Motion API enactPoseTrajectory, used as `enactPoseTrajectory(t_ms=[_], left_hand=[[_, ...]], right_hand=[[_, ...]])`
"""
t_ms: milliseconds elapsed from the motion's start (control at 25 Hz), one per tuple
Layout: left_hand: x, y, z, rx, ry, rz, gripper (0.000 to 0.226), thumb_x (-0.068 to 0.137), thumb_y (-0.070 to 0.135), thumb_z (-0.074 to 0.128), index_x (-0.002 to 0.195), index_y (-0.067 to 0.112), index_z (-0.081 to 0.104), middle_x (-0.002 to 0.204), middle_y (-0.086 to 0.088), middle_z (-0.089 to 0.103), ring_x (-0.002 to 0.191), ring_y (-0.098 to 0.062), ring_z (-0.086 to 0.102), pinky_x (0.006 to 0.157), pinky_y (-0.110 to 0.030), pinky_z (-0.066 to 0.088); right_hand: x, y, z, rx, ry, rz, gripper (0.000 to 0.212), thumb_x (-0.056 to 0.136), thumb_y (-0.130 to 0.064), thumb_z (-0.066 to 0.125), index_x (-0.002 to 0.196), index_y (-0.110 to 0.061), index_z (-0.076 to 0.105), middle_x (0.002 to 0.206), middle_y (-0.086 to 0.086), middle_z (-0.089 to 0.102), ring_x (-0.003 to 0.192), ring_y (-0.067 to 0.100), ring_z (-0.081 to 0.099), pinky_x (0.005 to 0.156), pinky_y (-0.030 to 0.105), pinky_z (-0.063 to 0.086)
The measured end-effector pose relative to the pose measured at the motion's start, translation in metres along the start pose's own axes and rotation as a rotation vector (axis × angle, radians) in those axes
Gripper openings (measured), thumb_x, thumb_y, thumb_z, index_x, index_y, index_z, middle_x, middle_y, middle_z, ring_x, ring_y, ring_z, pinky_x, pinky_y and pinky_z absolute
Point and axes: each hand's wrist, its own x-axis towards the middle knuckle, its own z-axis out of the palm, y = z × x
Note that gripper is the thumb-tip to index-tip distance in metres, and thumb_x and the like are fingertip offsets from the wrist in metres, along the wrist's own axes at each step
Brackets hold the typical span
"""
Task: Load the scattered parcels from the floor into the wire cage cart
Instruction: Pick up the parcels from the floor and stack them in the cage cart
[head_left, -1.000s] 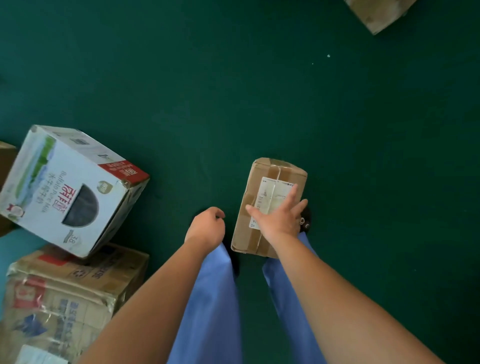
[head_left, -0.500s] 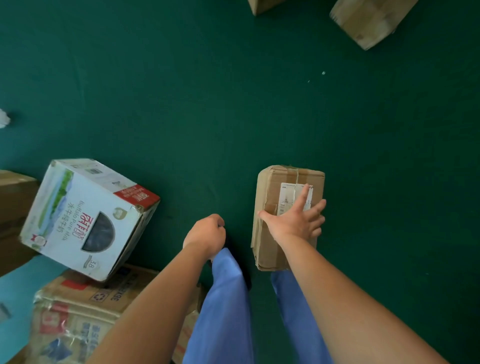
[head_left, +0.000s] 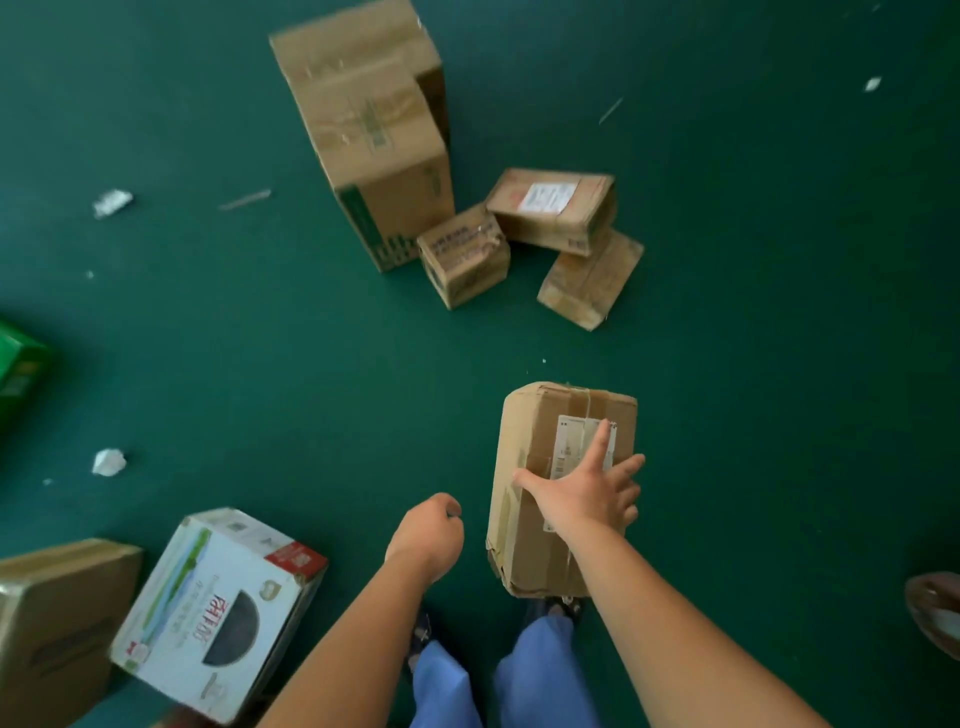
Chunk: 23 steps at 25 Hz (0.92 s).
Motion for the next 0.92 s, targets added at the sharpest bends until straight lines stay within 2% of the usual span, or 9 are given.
enactPoseTrajectory(t_ms=[120, 320, 480, 600, 760, 920], left_hand=[[-0.025, 0.035, -0.020, -0.028, 0.030, 0.003, 0.038, 0.096, 0.012, 0.035, 0.130, 0.015, 0.051, 0.133, -0.004, 0.054, 0.103, -0.015, 0.051, 0.087, -0.026, 0.043], [-0.023, 0.082, -0.045, -0.005, 0.085, 0.021, 0.039, 0.095, 0.012, 0.037, 0.131, 0.015, 0.052, 0.134, -0.005, 0.054, 0.112, -0.019, 0.053, 0.087, -0.027, 0.042], [0.021, 0.106, -0.063, 0.014, 0.103, 0.041, 0.041, 0.094, 0.009, 0.038, 0.132, 0.014, 0.052, 0.134, -0.008, 0.055, 0.118, -0.025, 0.054, 0.096, -0.030, 0.045], [0.062, 0.126, -0.085, 0.025, 0.081, 0.050, 0.041, 0.094, 0.009, 0.041, 0.134, 0.013, 0.051, 0.133, -0.010, 0.056, 0.119, -0.026, 0.054, 0.094, -0.029, 0.044], [0.106, 0.153, -0.125, 0.053, 0.009, 0.047, 0.041, 0.094, 0.011, 0.041, 0.135, 0.014, 0.050, 0.133, -0.011, 0.055, 0.113, -0.028, 0.057, 0.094, -0.034, 0.048], [0.162, 0.182, -0.183, 0.211, 0.001, 0.081, 0.044, 0.094, 0.013, 0.042, 0.138, 0.014, 0.046, 0.139, -0.010, 0.050, 0.122, -0.028, 0.051, 0.097, -0.034, 0.045]], right_hand=[[-0.008, -0.012, -0.045, 0.087, 0.007, 0.041, 0.127, 0.063, -0.070, 0.073, 0.149, -0.039, -0.015, 0.158, 0.019, -0.013, 0.143, 0.044, 0.010, 0.115, 0.050, 0.014], [0.003, -0.028, -0.088, 0.180, -0.017, 0.062, 0.125, 0.062, -0.070, 0.073, 0.150, -0.040, -0.010, 0.158, 0.019, -0.006, 0.142, 0.044, 0.013, 0.115, 0.051, 0.016], [0.033, -0.054, -0.092, 0.176, -0.045, 0.041, 0.125, 0.062, -0.069, 0.073, 0.150, -0.040, -0.011, 0.158, 0.018, -0.007, 0.143, 0.043, 0.011, 0.115, 0.050, 0.014], [0.058, -0.084, -0.091, 0.176, -0.080, 0.038, 0.125, 0.063, -0.069, 0.073, 0.149, -0.040, -0.013, 0.158, 0.018, -0.009, 0.144, 0.042, 0.009, 0.116, 0.048, 0.013], [0.084, -0.133, -0.092, 0.148, -0.082, 0.080, 0.126, 0.062, -0.071, 0.072, 0.150, -0.040, -0.013, 0.158, 0.018, -0.008, 0.143, 0.042, 0.011, 0.115, 0.048, 0.015], [0.123, -0.186, -0.089, 0.165, -0.074, 0.153, 0.126, 0.062, -0.072, 0.072, 0.150, -0.039, -0.013, 0.157, 0.019, -0.008, 0.143, 0.043, 0.010, 0.115, 0.048, 0.015]])
